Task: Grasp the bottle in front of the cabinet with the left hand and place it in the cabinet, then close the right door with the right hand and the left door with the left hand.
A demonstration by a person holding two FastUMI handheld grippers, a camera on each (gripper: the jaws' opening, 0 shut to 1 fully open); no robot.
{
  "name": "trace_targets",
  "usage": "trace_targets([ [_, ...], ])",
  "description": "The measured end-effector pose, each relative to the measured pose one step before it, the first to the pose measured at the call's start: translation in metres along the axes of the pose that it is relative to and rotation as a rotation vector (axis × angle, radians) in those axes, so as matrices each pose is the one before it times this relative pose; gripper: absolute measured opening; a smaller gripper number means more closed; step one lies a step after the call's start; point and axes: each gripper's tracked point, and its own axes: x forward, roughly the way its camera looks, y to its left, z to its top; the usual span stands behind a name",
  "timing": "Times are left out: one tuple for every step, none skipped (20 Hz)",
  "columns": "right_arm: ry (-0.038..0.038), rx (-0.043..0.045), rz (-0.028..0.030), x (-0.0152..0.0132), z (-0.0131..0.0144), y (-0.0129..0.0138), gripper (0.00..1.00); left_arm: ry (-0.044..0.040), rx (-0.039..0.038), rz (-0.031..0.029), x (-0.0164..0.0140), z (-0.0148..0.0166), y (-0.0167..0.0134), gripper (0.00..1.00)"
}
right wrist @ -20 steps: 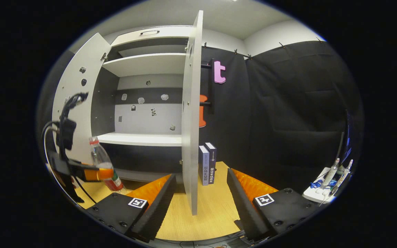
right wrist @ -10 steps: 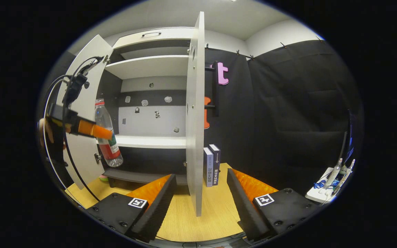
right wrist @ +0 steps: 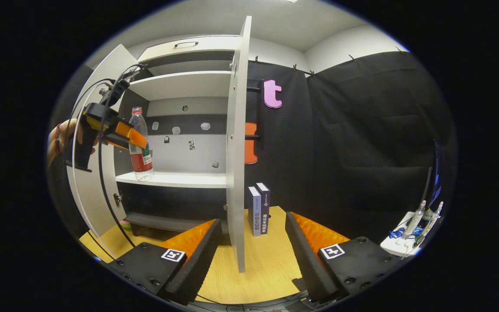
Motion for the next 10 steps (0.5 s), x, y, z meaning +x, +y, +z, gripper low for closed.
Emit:
trace_targets([
  [-0.00092, -0.00149, -0.00419, -0.00062, 0.00113, -0.00121, 0.98, 0.00259, 0.00317, 0.00061, 0.00748, 0.00490, 0.00324, 0.76],
  [0.00125, -0.00059, -0.00410, 0.00057, -0.00053, -0.00115, 0.98, 0.00174, 0.00343, 0.00116, 0.00735, 0.00438, 0.00295, 0.76],
  [0.00201, 0.00019, -0.00436, -0.00058, -0.00081, -0.00135, 0.98, 0.00562, 0.00298, 0.00421, 0.00843, 0.00371, 0.00375, 0.76],
  [0.00166, 0.00025, -0.00541, 0.00055, -0.00035, -0.00186, 0.98, 0.00771, 0.00298, 0.00017, 0.00889, 0.00250, 0.00294, 0.76],
  [0.00095, -0.00024, -0.00591, 0.00046, -0.00014, -0.00226, 0.98, 0.00961, 0.00031, 0.00098, 0.00730, 0.00080, 0.00213, 0.76],
  [0.00138, -0.00058, -0.00458, 0.00044, -0.00018, -0.00114, 0.98, 0.01175, -0.00012, 0.00123, 0.00863, 0.00082, 0.00210, 0.76],
  [-0.00002, -0.00015, -0.00466, 0.00037, 0.00094, -0.00165, 0.98, 0.00666, 0.00098, -0.00264, 0.00818, 0.00133, 0.00138, 0.76],
  [-0.00085, -0.00024, -0.00644, 0.00120, -0.00026, -0.00214, 0.98, 0.01026, 0.00090, -0.00406, 0.00883, 0.00030, 0.00095, 0.76],
  [0.00012, 0.00123, -0.00564, 0.00121, -0.00066, -0.00130, 0.98, 0.01491, -0.00092, -0.00455, 0.00860, -0.00170, 0.00021, 0.76],
  [0.00207, 0.00284, -0.00400, 0.00045, -0.00123, -0.00120, 0.98, 0.01265, -0.00157, 0.00062, 0.00870, -0.00135, 0.00184, 0.76],
])
